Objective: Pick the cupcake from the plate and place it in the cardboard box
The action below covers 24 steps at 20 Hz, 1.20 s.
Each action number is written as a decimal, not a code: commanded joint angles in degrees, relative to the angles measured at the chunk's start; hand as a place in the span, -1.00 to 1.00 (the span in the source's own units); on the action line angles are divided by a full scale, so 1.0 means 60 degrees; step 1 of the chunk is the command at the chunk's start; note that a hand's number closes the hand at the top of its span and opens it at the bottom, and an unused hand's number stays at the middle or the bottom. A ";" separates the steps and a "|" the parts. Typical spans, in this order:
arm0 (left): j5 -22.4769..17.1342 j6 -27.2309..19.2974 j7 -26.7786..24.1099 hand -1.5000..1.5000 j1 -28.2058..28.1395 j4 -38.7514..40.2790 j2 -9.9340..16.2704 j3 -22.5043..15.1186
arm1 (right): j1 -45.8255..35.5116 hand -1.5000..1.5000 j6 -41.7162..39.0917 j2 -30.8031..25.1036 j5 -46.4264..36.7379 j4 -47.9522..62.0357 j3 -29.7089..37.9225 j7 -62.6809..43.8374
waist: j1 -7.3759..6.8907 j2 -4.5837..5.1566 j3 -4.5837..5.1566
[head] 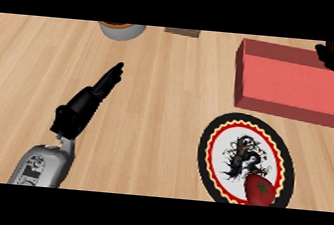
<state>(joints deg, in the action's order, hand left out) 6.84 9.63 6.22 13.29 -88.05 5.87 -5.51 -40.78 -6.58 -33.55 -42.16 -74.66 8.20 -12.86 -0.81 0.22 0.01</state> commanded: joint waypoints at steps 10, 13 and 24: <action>0.0180 0.0171 -0.0852 0.00 -0.0399 0.0219 0.0083 0.0008 | -0.0899 -1.00 0.1221 0.1340 0.0180 0.4666 0.0687 0.0855 | -0.0061 0.0035 -0.0005; 0.0333 -0.0113 -0.0101 0.00 -0.0089 0.0046 -0.0345 -0.0223 | -0.1672 -1.00 0.1374 0.1001 0.0200 0.6273 0.0936 0.1827 | -0.0081 0.0040 -0.0008; 0.0375 -0.0257 -0.0073 0.00 -0.0209 -0.0039 -0.0371 -0.0095 | -0.1697 -1.00 0.2189 0.1258 0.3635 0.6250 0.4051 0.4062 | 0.0053 -0.0006 -0.0023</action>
<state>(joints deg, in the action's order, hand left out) 7.91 9.75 4.53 11.51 -88.15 4.82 -5.51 -49.86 6.57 -26.80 -27.23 -37.16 26.63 9.26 -0.97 0.37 -0.13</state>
